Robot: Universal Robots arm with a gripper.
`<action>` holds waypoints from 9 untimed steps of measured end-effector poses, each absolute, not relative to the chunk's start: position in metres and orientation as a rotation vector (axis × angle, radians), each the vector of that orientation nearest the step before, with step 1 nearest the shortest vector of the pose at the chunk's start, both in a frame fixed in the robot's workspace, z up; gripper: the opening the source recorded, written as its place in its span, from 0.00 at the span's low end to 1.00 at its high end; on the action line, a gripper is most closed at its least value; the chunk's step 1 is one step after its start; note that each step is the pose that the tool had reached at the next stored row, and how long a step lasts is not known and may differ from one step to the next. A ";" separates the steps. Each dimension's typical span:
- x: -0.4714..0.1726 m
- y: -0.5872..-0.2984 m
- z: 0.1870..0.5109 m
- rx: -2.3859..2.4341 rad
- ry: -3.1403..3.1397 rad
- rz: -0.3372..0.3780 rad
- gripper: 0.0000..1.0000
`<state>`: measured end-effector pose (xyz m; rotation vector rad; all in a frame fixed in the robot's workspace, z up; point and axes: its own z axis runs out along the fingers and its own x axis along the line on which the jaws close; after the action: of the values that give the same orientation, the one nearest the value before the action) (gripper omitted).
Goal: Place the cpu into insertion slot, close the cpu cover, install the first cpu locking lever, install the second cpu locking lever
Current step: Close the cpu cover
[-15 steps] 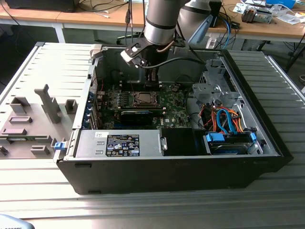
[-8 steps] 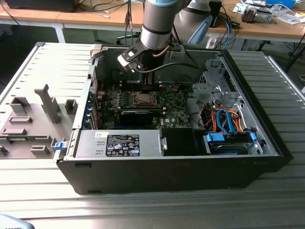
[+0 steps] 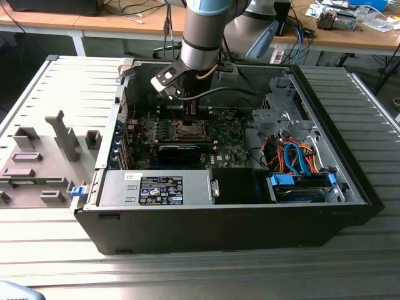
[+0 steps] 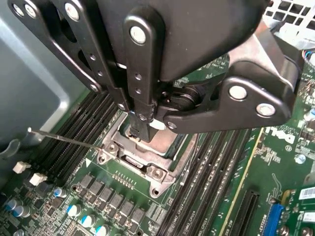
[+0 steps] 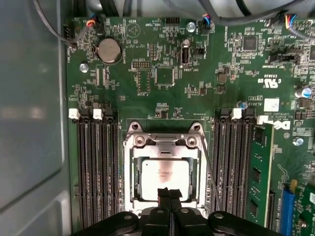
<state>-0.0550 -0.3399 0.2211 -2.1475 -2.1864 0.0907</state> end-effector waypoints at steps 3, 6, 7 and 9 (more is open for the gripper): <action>-0.058 -0.340 0.215 -2.148 -2.186 0.091 0.11; -0.059 -0.340 0.211 -2.147 -2.187 0.091 0.11; -0.059 -0.340 0.211 -2.147 -2.187 0.091 0.11; -0.061 -0.340 0.209 -2.147 -2.187 0.091 0.11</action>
<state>-0.0609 -0.3399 0.2090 -2.1467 -2.1872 0.0908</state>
